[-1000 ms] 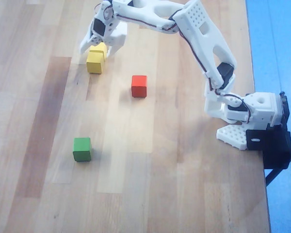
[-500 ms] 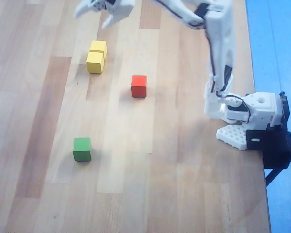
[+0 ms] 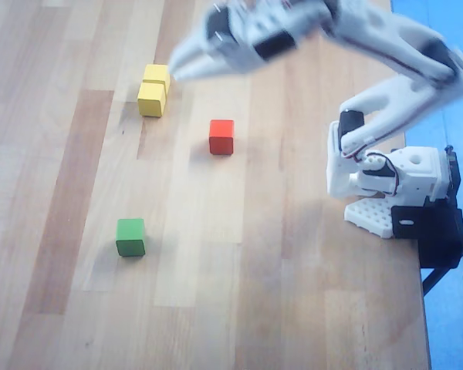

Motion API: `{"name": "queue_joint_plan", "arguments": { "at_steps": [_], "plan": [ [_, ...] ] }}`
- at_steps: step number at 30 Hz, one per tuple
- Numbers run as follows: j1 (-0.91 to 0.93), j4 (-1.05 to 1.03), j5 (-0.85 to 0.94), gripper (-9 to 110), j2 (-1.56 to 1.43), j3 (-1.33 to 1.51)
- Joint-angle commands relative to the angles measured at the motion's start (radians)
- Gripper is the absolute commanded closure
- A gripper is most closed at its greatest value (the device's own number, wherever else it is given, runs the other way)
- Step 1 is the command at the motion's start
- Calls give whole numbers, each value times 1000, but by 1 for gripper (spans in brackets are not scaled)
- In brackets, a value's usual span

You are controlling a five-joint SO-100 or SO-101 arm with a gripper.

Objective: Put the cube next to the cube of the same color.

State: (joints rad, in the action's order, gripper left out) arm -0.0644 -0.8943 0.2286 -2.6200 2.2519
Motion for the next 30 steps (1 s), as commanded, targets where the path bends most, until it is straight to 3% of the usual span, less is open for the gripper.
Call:
{"name": "queue_joint_plan", "arguments": {
  "at_steps": [1,6,13,30],
  "plan": [
    [-2,221,-3,102,-449,578],
    [-2,126,-14,101,-758,841],
    [0,-97,-17,101,-831,893],
    [0,-114,-18,101,-834,891]
  ]
}}
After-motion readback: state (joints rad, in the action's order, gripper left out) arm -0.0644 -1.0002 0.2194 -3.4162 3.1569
